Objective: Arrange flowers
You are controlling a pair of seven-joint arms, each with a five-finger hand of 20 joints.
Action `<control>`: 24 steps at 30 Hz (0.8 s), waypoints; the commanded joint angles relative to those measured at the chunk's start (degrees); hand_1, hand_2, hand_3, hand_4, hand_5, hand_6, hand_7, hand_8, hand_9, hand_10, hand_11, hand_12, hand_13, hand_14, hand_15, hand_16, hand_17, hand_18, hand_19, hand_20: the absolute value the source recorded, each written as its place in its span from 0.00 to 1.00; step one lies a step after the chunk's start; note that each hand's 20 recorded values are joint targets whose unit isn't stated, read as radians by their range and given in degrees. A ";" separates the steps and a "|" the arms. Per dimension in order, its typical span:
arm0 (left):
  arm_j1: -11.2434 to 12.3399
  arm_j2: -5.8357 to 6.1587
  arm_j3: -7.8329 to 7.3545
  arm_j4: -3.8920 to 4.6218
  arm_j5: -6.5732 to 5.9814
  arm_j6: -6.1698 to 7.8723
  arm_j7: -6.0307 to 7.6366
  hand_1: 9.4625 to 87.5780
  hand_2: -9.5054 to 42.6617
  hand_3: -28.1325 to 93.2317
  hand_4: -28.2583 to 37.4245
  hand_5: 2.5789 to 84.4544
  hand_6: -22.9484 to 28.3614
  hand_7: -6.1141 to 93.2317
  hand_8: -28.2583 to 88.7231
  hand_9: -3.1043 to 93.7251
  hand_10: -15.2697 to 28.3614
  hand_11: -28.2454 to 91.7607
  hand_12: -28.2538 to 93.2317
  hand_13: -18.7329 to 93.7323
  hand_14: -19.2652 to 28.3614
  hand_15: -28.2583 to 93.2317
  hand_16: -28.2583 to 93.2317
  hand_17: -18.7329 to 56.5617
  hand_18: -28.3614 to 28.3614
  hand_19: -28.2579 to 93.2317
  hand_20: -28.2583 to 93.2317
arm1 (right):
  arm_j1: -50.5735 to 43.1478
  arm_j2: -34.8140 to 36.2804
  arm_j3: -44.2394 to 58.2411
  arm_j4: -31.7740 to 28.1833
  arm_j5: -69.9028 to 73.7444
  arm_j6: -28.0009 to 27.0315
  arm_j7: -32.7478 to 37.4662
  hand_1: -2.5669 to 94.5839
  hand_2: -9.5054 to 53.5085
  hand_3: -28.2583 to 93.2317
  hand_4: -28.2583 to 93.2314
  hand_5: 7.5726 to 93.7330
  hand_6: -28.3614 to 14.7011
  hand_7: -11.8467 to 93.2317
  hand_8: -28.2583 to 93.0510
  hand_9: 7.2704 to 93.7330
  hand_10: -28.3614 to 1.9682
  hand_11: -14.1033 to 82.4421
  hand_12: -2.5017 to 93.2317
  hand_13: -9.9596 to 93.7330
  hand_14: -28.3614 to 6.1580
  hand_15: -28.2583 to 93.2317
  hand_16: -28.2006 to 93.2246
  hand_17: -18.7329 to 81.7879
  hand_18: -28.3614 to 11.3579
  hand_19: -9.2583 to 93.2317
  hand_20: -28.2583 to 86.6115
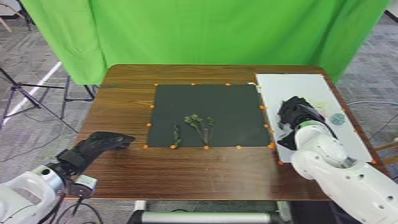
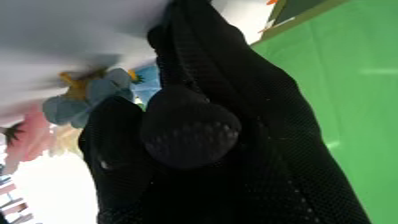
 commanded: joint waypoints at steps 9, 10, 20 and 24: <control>0.61 -0.56 0.32 0.13 -0.61 -1.69 -1.64 0.21 0.21 0.70 0.16 0.52 0.53 0.18 0.20 0.43 0.74 0.35 0.33 0.42 0.80 0.33 0.23 0.24 0.71 0.32 0.32 | -1.96 0.16 -2.30 1.35 0.49 3.34 -3.65 0.80 0.00 0.58 0.23 0.79 0.58 0.32 0.47 0.80 0.52 0.36 0.62 0.95 0.82 0.76 0.51 0.84 0.51 1.00 0.74; 0.64 -0.56 0.32 0.18 -0.66 -1.71 -1.72 0.22 0.21 0.70 0.16 0.52 0.54 0.18 0.20 0.43 0.74 0.35 0.33 0.42 0.80 0.33 0.23 0.24 0.71 0.32 0.32 | -1.67 0.31 -2.73 1.40 0.40 4.69 -4.11 0.80 0.00 0.58 0.24 0.80 0.58 0.32 0.47 0.80 0.52 0.36 0.62 0.95 0.82 0.76 0.51 0.84 0.51 1.00 0.74; 0.76 -0.46 0.23 0.10 -0.89 -1.93 -2.07 0.21 0.21 0.70 0.16 0.51 0.55 0.17 0.20 0.43 0.74 0.35 0.33 0.42 0.80 0.33 0.23 0.24 0.71 0.32 0.32 | 0.08 1.81 -2.32 -1.43 -1.54 10.86 -6.64 0.75 0.00 0.65 0.24 0.79 0.57 0.37 0.45 0.81 0.53 0.36 0.63 0.96 0.83 0.75 0.52 0.85 0.50 1.00 0.73; 0.79 -0.39 0.22 0.07 -0.92 -1.90 -2.08 0.21 0.21 0.70 0.16 0.51 0.55 0.17 0.20 0.43 0.74 0.35 0.33 0.42 0.80 0.33 0.23 0.24 0.71 0.32 0.32 | 0.67 2.53 -1.94 -2.80 -1.47 11.13 -7.40 0.74 0.00 0.66 0.24 0.79 0.57 0.38 0.45 0.82 0.53 0.36 0.64 0.96 0.83 0.75 0.53 0.85 0.50 1.00 0.73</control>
